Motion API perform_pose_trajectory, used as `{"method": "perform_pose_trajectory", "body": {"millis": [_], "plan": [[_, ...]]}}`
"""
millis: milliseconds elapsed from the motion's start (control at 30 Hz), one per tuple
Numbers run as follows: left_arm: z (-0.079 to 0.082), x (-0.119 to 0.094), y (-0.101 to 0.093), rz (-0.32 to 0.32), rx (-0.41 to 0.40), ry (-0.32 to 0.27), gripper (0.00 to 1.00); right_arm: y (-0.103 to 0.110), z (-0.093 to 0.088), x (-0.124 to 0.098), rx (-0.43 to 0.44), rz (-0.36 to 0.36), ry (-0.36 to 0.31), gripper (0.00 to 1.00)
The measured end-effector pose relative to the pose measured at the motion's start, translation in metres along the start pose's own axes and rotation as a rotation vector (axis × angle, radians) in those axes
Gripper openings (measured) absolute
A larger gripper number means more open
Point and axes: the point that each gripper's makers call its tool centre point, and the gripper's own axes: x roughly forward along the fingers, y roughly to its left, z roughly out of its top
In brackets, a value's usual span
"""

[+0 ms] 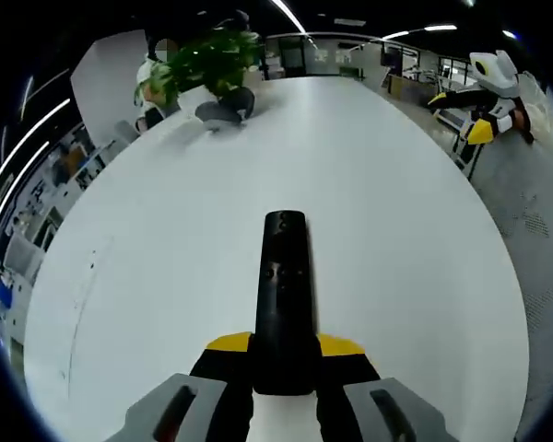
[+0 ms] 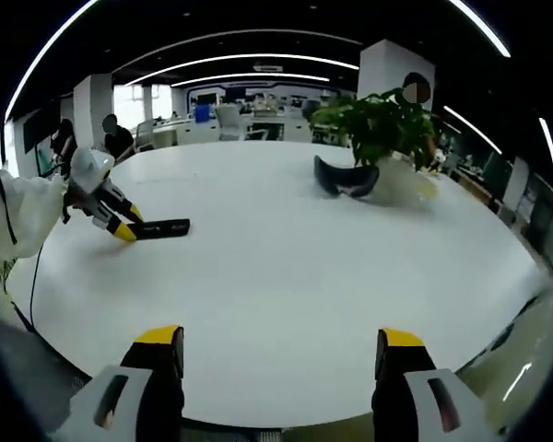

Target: Press the specified remote control buttons in sequence, fully releasing each button before pressing the next.

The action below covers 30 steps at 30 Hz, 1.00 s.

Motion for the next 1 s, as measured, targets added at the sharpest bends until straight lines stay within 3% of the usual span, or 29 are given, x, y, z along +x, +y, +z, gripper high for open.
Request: {"method": "perform_pose_trajectory", "body": {"millis": [267, 467, 1000], "plan": [[0.002, 0.002, 0.030, 0.020, 0.025, 0.039, 0.23, 0.001, -0.002, 0.001, -0.007, 0.005, 0.015, 0.85], [0.006, 0.000, 0.053, 0.040, -0.001, 0.026, 0.23, 0.003, -0.003, 0.001, -0.004, 0.015, 0.023, 0.85], [0.007, 0.011, 0.101, 0.054, 0.095, 0.099, 0.23, 0.004, -0.005, 0.002, -0.005, 0.018, 0.034, 0.83]]}}
